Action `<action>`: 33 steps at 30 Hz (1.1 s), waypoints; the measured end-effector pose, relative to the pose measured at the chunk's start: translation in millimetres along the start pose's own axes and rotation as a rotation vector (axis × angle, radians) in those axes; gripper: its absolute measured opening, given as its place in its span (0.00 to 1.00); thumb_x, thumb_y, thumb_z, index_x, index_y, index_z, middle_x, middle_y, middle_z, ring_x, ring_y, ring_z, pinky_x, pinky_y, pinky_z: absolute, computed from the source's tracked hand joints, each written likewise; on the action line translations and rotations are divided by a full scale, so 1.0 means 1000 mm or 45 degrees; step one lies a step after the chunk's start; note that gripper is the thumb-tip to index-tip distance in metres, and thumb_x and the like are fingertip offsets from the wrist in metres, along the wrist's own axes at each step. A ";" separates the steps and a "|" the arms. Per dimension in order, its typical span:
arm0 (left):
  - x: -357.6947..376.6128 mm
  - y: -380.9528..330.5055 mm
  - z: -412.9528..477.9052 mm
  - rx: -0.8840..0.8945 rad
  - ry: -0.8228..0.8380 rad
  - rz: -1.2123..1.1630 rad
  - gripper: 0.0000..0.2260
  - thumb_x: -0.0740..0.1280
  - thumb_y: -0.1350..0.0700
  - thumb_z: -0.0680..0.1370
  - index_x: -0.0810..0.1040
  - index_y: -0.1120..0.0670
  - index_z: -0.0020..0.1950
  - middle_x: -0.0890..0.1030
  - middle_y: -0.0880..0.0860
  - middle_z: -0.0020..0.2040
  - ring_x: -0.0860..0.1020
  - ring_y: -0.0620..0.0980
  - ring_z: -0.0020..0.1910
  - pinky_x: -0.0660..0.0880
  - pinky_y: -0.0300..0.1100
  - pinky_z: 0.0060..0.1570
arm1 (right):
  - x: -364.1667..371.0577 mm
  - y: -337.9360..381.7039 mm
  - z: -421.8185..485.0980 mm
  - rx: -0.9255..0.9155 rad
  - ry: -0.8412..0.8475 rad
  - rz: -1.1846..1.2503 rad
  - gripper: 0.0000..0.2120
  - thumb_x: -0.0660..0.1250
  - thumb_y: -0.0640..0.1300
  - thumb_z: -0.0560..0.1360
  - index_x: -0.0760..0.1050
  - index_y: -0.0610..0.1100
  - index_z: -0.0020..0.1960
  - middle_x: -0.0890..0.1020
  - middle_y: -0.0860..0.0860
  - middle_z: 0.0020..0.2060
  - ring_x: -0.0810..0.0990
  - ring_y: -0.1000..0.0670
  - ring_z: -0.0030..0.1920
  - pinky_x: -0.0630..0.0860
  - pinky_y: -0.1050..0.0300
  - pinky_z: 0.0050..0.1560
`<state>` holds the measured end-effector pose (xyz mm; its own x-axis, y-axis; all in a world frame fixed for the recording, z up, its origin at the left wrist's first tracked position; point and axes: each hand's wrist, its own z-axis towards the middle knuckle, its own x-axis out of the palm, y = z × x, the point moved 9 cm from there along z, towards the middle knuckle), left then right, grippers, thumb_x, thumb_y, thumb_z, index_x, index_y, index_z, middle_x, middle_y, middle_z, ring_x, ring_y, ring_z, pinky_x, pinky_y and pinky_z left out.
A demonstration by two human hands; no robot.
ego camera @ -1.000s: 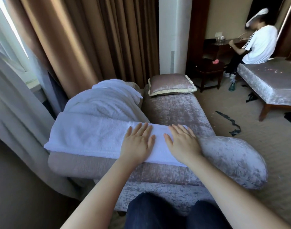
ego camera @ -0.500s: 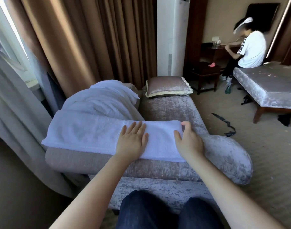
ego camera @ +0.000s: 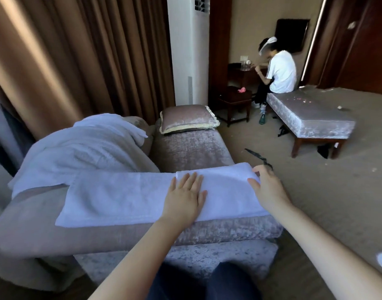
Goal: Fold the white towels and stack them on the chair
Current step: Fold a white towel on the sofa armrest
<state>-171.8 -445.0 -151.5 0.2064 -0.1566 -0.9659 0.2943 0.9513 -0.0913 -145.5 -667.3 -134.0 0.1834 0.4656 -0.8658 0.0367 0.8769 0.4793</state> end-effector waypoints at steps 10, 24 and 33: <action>-0.055 0.107 -0.029 -0.157 -0.299 0.076 0.25 0.53 0.47 0.75 0.80 0.59 0.61 0.81 0.56 0.59 0.80 0.58 0.57 0.73 0.57 0.59 | 0.043 0.137 -0.028 -0.725 -0.184 -0.106 0.16 0.57 0.48 0.77 0.79 0.42 0.55 0.80 0.47 0.52 0.79 0.43 0.52 0.76 0.47 0.49; -0.098 0.245 -0.123 -0.722 -0.492 0.048 0.14 0.70 0.57 0.76 0.76 0.66 0.54 0.78 0.64 0.49 0.76 0.64 0.49 0.72 0.56 0.50 | 0.104 0.187 -0.015 -0.687 0.031 -0.196 0.22 0.47 0.50 0.84 0.72 0.44 0.69 0.73 0.52 0.69 0.70 0.50 0.68 0.61 0.55 0.69; -0.089 0.278 -0.121 -1.085 -0.079 -0.231 0.24 0.69 0.48 0.76 0.62 0.56 0.28 0.66 0.53 0.26 0.67 0.52 0.27 0.58 0.43 0.28 | 0.101 0.187 -0.022 -0.707 -0.017 -0.186 0.33 0.36 0.54 0.77 0.76 0.45 0.63 0.78 0.53 0.61 0.74 0.50 0.63 0.64 0.54 0.66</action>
<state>-221.2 -134.0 -120.6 0.2820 -0.3155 -0.9061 -0.4656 0.7807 -0.4168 -141.4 -453.7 -134.5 0.2274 0.3367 -0.9137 -0.4587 0.8648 0.2045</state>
